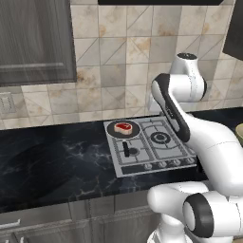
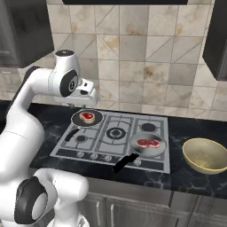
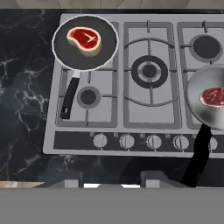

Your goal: Place one of the steaks on the plate and the other in the bowl. Then place the bowl in the fridge.

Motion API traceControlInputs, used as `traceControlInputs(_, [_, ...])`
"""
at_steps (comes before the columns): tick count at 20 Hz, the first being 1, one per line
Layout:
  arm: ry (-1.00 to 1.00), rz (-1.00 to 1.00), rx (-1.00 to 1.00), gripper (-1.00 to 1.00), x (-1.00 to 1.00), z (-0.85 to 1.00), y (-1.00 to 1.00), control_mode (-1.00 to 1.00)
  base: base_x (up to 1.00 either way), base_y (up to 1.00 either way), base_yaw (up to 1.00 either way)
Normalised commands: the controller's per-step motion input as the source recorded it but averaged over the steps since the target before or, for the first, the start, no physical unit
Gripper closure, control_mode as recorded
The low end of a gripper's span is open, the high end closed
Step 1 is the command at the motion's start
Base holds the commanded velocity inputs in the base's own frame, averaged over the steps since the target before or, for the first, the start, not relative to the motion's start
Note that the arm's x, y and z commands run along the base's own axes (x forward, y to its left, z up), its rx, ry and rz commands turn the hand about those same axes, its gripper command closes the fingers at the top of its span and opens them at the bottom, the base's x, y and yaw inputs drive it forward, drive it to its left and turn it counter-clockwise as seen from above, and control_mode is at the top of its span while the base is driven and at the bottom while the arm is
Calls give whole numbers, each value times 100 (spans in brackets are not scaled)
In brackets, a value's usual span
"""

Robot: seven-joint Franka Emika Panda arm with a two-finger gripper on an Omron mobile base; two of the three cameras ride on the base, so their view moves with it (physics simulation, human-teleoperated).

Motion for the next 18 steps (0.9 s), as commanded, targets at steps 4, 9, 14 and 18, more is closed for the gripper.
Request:
traceControlInputs(4, [0, 1, 0, -100, 34, 0, 0, -100, 0, 0, 0])
traceControlInputs(9, [0, 10, 0, -100, 82, 0, -3, -100, 0, 0, 0])
traceControlInputs(14, [5, 21, 0, -100, 79, -25, 5, -100, 0, 0, 0])
traceControlInputs(18, [6, 34, -5, -100, 69, -57, 2, -100, 0, 0, 0])
